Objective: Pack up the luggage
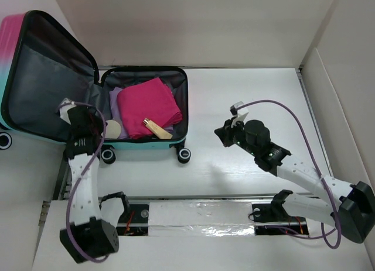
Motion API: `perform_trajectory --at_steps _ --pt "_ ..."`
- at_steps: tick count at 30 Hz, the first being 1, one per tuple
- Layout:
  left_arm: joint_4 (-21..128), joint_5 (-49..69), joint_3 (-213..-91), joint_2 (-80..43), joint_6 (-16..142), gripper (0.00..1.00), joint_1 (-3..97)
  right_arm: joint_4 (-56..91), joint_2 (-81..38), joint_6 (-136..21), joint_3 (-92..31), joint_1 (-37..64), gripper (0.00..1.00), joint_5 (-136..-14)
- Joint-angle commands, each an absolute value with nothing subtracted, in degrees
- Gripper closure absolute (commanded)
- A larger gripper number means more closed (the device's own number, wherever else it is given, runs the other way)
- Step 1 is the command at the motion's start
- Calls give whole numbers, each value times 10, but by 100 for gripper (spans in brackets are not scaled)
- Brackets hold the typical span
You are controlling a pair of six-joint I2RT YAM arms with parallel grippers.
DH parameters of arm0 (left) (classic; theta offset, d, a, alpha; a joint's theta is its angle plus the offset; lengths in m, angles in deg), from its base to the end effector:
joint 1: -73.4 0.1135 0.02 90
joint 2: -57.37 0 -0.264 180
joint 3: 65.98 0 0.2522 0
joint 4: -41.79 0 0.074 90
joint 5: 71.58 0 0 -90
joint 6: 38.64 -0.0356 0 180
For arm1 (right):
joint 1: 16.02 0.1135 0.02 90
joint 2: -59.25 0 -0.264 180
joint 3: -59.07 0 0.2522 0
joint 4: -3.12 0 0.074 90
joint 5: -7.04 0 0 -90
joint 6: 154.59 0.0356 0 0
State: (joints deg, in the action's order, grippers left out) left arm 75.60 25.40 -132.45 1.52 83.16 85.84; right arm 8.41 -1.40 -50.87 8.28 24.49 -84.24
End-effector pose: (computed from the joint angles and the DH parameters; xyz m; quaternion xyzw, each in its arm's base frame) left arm 0.2141 0.0517 0.3354 -0.3448 0.7593 -0.0423 0.5503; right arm 0.1867 0.1585 0.2718 -0.1774 0.7741 0.2691 0.5449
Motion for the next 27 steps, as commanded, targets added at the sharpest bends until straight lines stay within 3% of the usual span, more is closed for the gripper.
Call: perform_trajectory --at_steps 1,4,5,7,10,15,21,27 --pt "769 230 -1312 150 839 69 873 75 17 -522 60 244 93 -848" --pt "835 374 -1325 184 818 46 873 78 32 -521 61 244 84 -837" --pt "849 411 -1321 181 812 42 873 77 33 -522 62 244 79 -834" --pt "847 505 -1293 176 808 33 873 76 33 -521 63 244 76 -822" --pt "844 580 -1300 163 828 28 873 80 26 -523 58 244 73 -809" --pt "827 695 -1337 78 821 27 873 85 26 -526 54 244 73 -795" --pt "853 730 -1445 -9 805 27 899 88 5 -534 44 255 73 -780" --pt "831 709 -1446 -34 770 39 942 110 -10 -533 35 260 73 -827"
